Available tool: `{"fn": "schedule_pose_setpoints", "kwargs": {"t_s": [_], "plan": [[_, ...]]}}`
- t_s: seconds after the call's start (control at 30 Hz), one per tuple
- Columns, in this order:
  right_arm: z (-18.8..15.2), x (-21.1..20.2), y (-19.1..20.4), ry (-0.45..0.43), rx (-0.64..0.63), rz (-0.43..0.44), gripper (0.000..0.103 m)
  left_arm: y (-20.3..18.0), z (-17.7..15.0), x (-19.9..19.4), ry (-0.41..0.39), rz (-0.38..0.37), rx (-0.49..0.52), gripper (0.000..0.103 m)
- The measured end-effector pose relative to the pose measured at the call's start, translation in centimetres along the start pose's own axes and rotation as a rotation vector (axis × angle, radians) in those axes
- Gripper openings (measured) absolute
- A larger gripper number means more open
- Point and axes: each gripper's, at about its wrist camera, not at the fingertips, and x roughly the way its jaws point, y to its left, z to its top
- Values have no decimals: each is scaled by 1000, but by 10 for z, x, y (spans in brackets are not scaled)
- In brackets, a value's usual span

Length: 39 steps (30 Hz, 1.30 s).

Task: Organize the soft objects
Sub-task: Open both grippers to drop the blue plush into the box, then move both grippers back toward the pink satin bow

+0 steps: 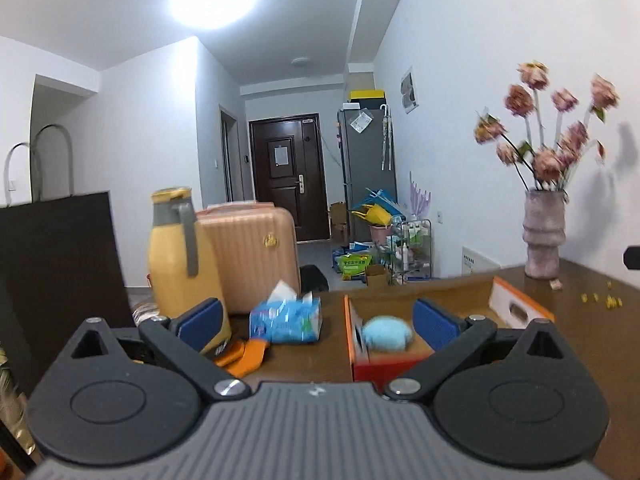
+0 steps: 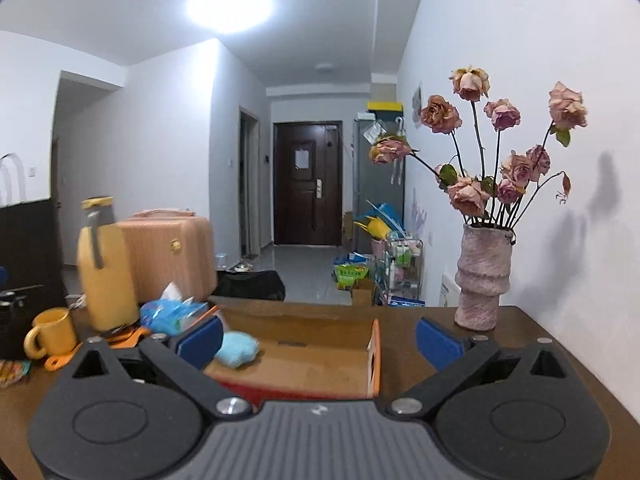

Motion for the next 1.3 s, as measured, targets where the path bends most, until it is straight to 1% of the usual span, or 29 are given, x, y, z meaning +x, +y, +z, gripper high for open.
{"fn": "schedule_pose_setpoints", "kwargs": {"t_s": [0.17, 0.27, 0.33, 0.43, 0.5, 0.57, 0.67, 0.8, 0.97, 1.1, 1.17, 1.27, 1.3], "plan": [[-67, -63, 23, -29, -6, 5, 103, -10, -56, -67, -48, -48, -2, 103], [-104, -96, 40, -29, -2, -14, 103, -16, -84, -103, -66, -52, -10, 103], [-124, -115, 49, -24, 25, -29, 103, -16, -99, -122, -59, -71, -19, 103], [-146, -138, 58, -13, 74, -21, 103, -14, -110, -134, -28, -90, -13, 103], [-153, -144, 61, 2, 94, -6, 103, -11, -113, -135, -6, -102, -16, 103], [-155, -147, 66, 6, 85, 19, 103, -8, -113, -134, -4, -94, -32, 103], [-150, -146, 71, -9, 70, 6, 103, -5, -114, -131, 5, -80, -49, 103], [-147, -143, 69, -14, 82, 18, 103, -4, -116, -127, 12, -77, -42, 103], [-151, -132, 65, 8, 100, 4, 103, -4, -120, -113, 39, -79, -40, 103], [-155, -112, 54, 49, 155, 21, 103, -10, -123, -91, 88, -88, -28, 103], [-157, -99, 47, 71, 182, 16, 101, -16, -122, -79, 102, -107, -17, 103], [-160, -76, 45, 137, 145, 15, 95, -28, -118, -62, 116, -146, 3, 103], [-160, -72, 44, 139, 144, 11, 90, -33, -116, -55, 121, -156, 12, 103]]}}
